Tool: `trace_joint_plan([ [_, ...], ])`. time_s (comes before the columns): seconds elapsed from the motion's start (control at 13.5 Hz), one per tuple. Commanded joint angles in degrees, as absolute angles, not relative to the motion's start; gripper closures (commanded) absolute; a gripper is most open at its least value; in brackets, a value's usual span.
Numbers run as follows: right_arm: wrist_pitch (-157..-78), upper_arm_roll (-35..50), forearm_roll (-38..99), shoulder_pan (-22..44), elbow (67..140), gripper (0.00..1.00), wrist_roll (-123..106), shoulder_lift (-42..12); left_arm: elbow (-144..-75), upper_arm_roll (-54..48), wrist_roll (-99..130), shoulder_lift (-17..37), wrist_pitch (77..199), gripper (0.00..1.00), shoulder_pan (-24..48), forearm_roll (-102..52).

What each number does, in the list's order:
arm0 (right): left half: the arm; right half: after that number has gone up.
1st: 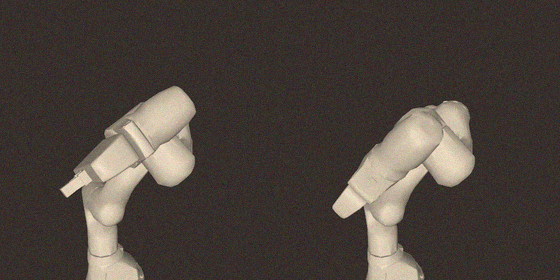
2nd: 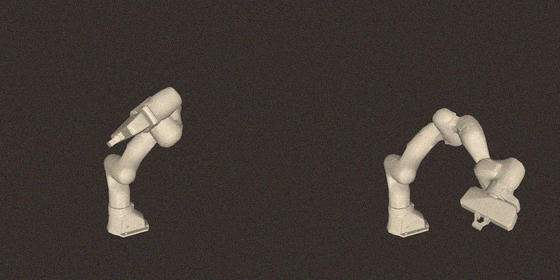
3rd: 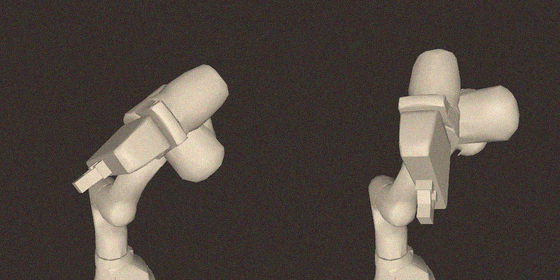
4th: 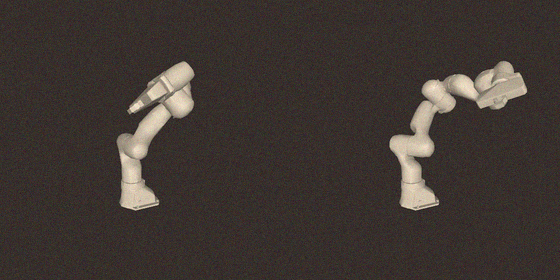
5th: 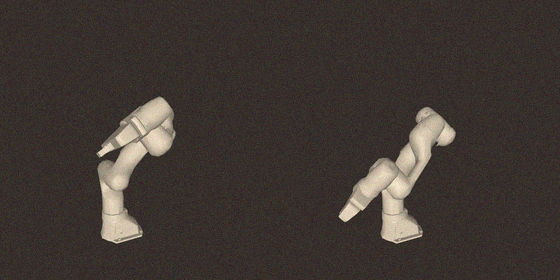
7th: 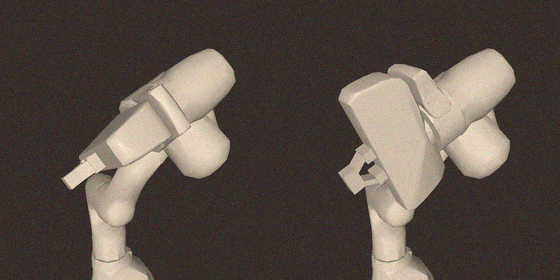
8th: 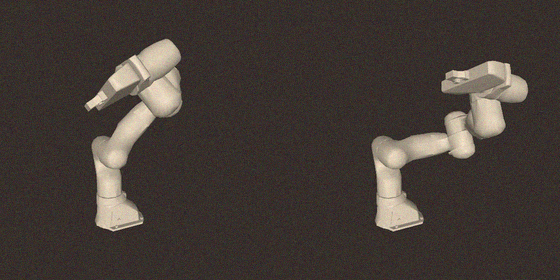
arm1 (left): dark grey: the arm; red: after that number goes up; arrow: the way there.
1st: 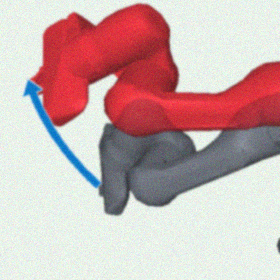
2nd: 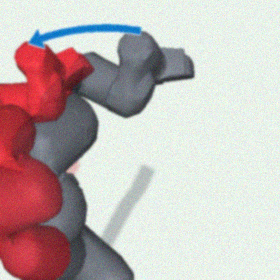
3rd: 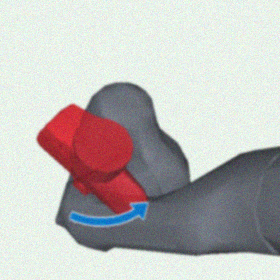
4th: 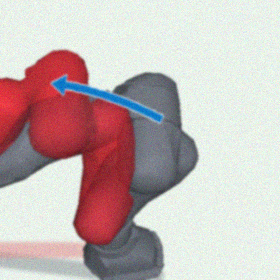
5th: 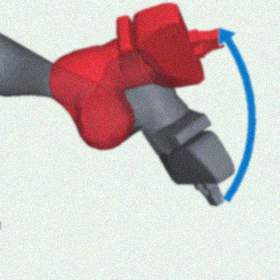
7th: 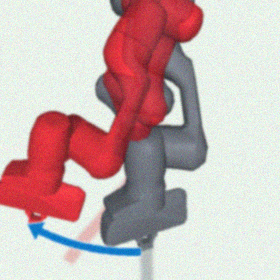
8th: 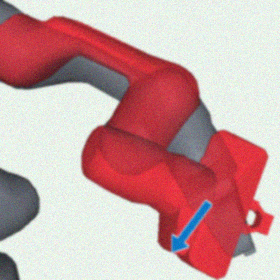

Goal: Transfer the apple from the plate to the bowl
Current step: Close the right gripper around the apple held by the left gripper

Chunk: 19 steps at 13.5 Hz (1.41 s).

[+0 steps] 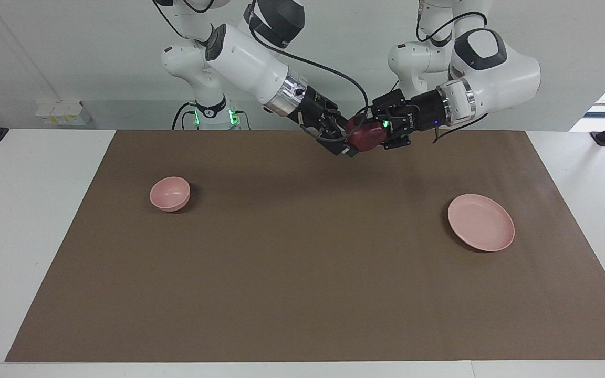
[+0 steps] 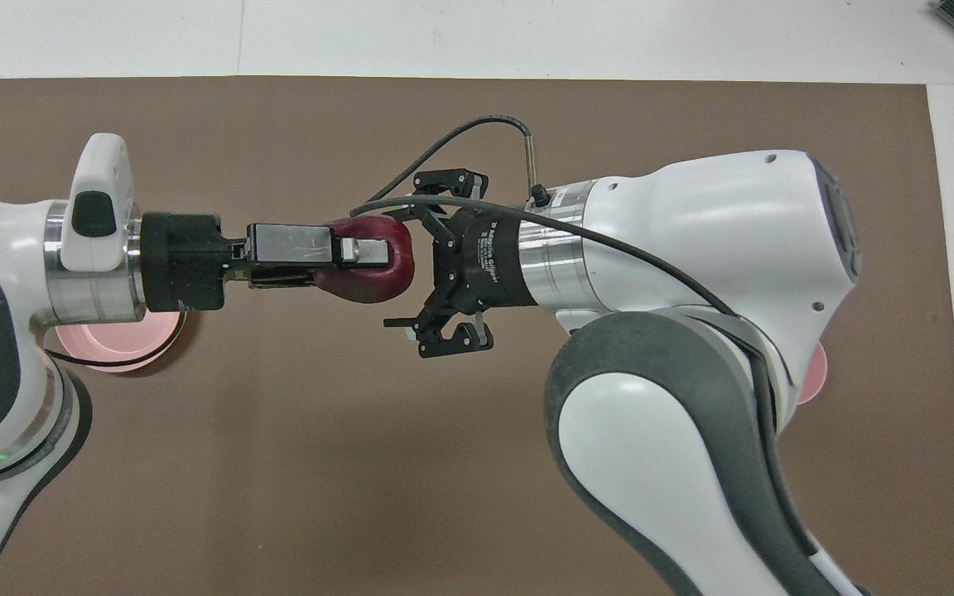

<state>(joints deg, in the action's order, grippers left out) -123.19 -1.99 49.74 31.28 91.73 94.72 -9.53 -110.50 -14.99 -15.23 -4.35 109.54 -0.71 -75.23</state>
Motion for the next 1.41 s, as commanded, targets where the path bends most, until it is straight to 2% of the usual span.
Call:
trace_joint_plan([
  [0.0,-122.1,-1.8,51.2,31.6,90.3,0.0,97.3,-9.7,-112.6,-14.6,-16.1,-6.1,110.4,1.0,0.3,-75.8],
  [0.07,-122.0,-1.8,51.1,31.5,90.2,0.0,97.7,-9.7,-112.6,-14.6,-16.1,-6.1,110.3,1.0,0.2,-75.8],
  [0.15,-121.7,-1.8,50.6,31.1,90.2,0.17,96.9,-9.6,-112.6,-14.6,-16.1,-6.1,110.3,1.0,0.3,-75.8],
  [0.22,-121.7,-1.9,50.3,31.0,90.1,0.75,95.5,-9.4,-112.6,-14.6,-16.1,-6.1,110.2,1.0,0.4,-75.8],
  [0.3,-121.7,-1.9,50.1,31.2,90.1,0.98,95.1,-9.4,-112.6,-14.6,-16.1,-6.1,110.1,1.0,0.4,-75.8],
  [0.67,-121.4,-1.9,50.1,31.1,90.3,1.0,94.9,-9.1,-112.5,-14.6,-15.6,-6.1,110.0,1.0,0.5,-75.8],
  [0.74,-121.4,-1.9,50.1,31.1,90.3,1.0,94.9,-9.1,-112.4,-14.6,-15.2,-6.1,110.1,0.86,0.6,-75.8],
  [0.89,-121.0,-1.9,50.0,30.9,90.3,1.0,94.7,-9.1,-112.2,-14.6,-13.9,-6.1,110.1,0.32,0.6,-75.8],
  [0.96,-120.8,-1.9,50.0,30.9,90.3,1.0,94.6,-9.1,-112.1,-14.6,-13.6,-6.1,110.1,0.0,0.6,-75.8],
  [1.34,-117.6,-2.5,49.8,29.6,90.3,1.0,94.5,-8.9,-111.9,-14.3,-12.8,-6.1,110.1,0.0,0.4,-75.6],
])
